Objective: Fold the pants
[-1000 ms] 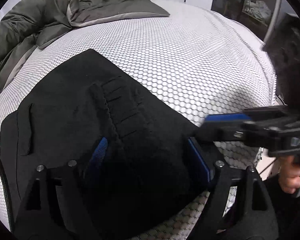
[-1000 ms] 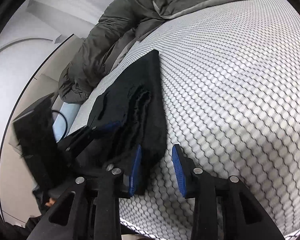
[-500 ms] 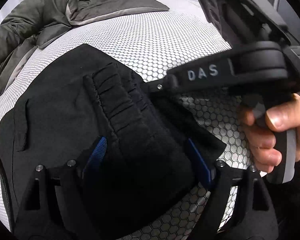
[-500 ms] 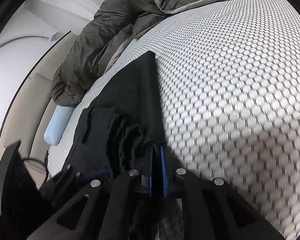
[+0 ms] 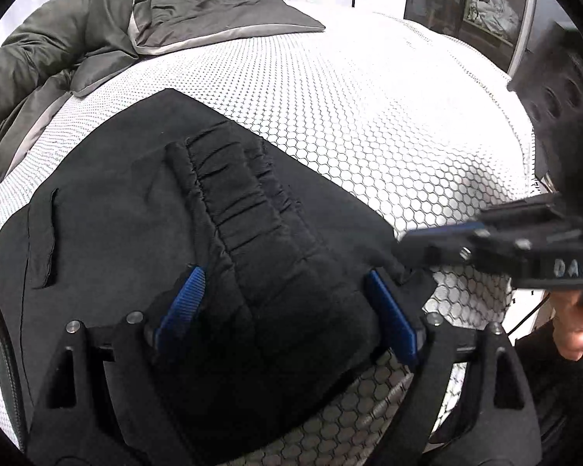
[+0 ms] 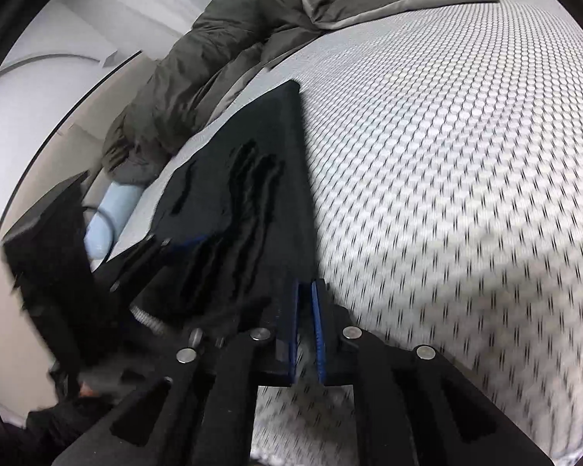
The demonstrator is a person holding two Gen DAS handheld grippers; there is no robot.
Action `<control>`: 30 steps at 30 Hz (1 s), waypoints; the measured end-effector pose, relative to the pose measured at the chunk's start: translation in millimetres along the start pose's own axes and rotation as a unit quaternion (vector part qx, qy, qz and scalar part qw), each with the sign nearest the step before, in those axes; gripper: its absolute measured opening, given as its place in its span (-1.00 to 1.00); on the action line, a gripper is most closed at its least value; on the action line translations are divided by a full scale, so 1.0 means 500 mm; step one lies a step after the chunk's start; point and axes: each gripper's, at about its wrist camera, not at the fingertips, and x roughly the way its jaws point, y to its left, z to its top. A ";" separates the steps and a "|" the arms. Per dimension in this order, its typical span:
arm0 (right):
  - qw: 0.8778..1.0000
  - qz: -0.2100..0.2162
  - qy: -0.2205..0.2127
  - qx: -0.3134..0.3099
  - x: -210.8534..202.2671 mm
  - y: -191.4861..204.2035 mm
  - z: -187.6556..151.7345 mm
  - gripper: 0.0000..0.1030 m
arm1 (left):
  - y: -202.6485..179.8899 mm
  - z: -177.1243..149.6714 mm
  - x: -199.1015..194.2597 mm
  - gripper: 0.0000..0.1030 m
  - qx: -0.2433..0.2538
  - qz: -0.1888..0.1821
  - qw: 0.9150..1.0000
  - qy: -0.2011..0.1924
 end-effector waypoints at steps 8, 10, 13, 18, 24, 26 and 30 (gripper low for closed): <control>0.999 0.018 -0.009 0.027 -0.036 0.010 0.027 -0.11 | 0.127 -0.014 -0.163 0.70 -0.052 -0.014 0.996 -0.065; 0.999 0.036 -0.028 0.027 -0.028 0.007 0.060 0.12 | 0.202 -0.043 -0.184 0.86 -0.075 0.025 0.994 -0.079; 0.998 0.049 -0.023 0.026 0.024 -0.002 0.106 0.13 | 0.329 -0.090 -0.189 0.87 -0.140 0.079 0.984 -0.073; 0.999 0.035 0.027 -0.016 0.092 0.060 0.135 0.22 | 0.493 -0.158 -0.200 0.87 -0.256 0.071 0.962 -0.064; 0.995 -0.019 0.040 -0.090 0.130 0.122 0.128 0.58 | 0.530 -0.201 -0.155 0.82 -0.281 0.051 0.958 -0.018; 0.992 -0.052 0.051 -0.107 0.156 0.122 0.125 0.28 | 0.526 -0.206 -0.148 0.82 -0.271 0.051 0.961 -0.019; 0.994 -0.019 0.044 -0.099 0.130 0.101 0.133 -0.01 | 0.542 -0.223 -0.166 0.74 -0.280 0.051 0.958 -0.019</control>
